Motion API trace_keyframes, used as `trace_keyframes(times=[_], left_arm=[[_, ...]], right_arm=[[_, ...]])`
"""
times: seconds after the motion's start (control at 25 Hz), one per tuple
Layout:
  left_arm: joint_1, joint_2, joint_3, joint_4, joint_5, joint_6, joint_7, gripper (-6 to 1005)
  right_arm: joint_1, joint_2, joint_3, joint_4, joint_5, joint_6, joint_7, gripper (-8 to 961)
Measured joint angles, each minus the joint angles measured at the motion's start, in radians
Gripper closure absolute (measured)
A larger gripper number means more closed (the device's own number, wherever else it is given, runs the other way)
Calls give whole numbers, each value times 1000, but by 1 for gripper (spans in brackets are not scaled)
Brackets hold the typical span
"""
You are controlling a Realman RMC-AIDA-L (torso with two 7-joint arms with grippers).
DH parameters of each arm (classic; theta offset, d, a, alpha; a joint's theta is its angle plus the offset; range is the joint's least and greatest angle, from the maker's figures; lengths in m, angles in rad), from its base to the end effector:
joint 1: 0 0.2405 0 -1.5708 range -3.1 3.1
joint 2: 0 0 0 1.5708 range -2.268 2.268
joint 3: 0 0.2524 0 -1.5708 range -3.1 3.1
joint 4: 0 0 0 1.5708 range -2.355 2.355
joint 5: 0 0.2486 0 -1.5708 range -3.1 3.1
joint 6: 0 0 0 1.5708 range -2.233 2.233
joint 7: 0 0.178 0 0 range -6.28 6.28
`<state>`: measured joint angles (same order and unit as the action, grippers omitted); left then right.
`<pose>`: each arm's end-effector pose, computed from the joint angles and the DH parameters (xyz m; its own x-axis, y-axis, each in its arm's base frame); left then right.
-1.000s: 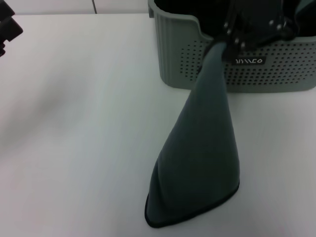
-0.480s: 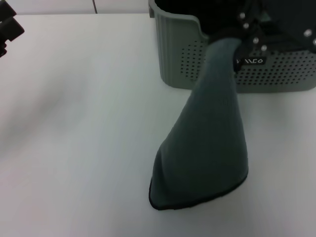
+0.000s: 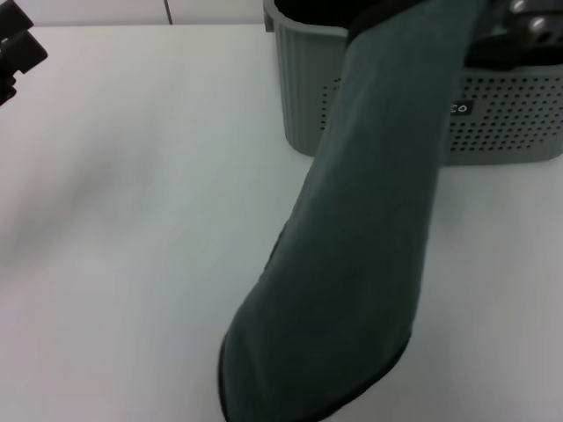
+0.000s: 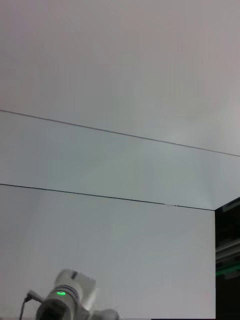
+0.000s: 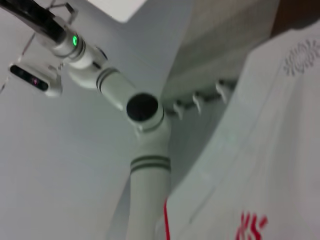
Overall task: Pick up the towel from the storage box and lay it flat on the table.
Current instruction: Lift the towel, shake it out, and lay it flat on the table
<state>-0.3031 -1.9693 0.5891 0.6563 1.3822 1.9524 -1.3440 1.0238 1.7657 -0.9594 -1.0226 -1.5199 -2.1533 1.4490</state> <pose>-0.2781 0.3074 0.1148 0.4426 -0.0091 0.8967 0.4434 -0.8669 -0.2277 -0.0045 0.3651 0.1330 0.6648 0.5469 -0.5089 0.6570 -0.7522 0.0500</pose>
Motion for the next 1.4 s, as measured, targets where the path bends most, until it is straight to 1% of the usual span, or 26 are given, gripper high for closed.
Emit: trace_keyframes(times=[0.04, 0.08, 0.16, 0.2, 0.32, 0.44, 0.56, 0.72, 0.88, 1.08, 1.12, 1.2, 1.28, 1.4], left_arm=[[-2, 1, 0, 0, 0, -1, 0, 523], [-4, 2, 0, -1, 0, -4, -2, 523], [-13, 7, 6, -2, 9, -17, -10, 523], [-21, 10, 9, -2, 22, -24, -19, 523], [-60, 20, 11, -9, 104, -40, -60, 523], [-110, 26, 12, -19, 194, -38, -100, 523], [-161, 32, 14, -29, 268, -34, -130, 524], [-201, 33, 15, -35, 333, -41, -156, 524], [-231, 29, 19, -53, 367, -93, -185, 522], [-274, 28, 34, -86, 385, -217, -269, 517], [-282, 27, 49, -87, 396, -238, -280, 516], [-310, 20, 111, -92, 435, -280, -303, 515], [-334, 13, 155, -103, 454, -287, -304, 514], [-363, -5, 181, -124, 459, -287, -299, 513]], right_arm=[[0, -20, -21, 67, 23, 0, -30, 945], [0, -33, -34, 109, 37, 0, -52, 945], [-4, -49, -51, 168, 47, 0, -82, 945], [-7, -52, -55, 179, 48, 0, -90, 945], [-25, -49, -60, 154, 66, -2, -105, 945], [-49, -37, -65, 83, 106, -2, -123, 945], [-55, -26, -67, 38, 140, -2, -144, 944], [-58, -16, -69, 1, 181, -2, -172, 944], [-64, -14, -72, -23, 216, -2, -194, 944], [-69, -15, -79, -52, 259, -3, -210, 944], [-69, -14, -82, -53, 267, -3, -211, 943], [-69, -13, -86, -58, 286, -3, -212, 943], [-69, -10, -87, -63, 303, -3, -212, 943], [-68, -4, -87, -75, 319, -3, -212, 943]])
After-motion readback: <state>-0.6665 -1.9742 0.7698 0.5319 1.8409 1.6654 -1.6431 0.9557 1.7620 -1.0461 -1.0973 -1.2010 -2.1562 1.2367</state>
